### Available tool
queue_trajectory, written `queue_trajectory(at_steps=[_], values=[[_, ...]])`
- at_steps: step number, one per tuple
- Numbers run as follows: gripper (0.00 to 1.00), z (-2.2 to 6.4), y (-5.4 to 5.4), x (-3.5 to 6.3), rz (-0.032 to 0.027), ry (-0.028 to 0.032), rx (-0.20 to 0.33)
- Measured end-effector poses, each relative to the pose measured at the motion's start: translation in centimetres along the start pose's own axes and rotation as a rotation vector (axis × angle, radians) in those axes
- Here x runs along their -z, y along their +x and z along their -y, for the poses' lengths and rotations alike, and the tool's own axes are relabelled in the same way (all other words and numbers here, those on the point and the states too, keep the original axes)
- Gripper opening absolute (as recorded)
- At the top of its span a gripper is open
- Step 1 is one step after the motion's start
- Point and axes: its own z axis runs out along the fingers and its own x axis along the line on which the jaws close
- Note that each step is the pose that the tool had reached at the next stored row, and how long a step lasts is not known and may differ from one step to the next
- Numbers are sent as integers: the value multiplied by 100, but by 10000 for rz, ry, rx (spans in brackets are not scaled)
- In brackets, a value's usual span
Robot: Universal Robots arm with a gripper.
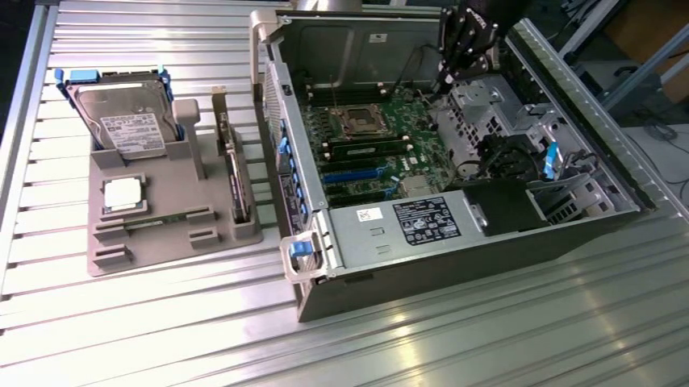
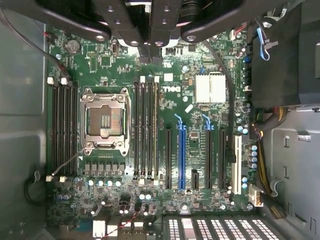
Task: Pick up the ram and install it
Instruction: 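Press down the ram until it locks into place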
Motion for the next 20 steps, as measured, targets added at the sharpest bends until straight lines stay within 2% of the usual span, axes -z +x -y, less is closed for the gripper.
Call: queue_trajectory(at_steps=[3,9,11,20], values=[[11,-45,-1,-126,-1,0,0],[11,-28,-1,-377,-1,-6,1],[11,-26,-1,-422,-1,-6,0],[11,-1,-2,-804,-1,-9,1]])
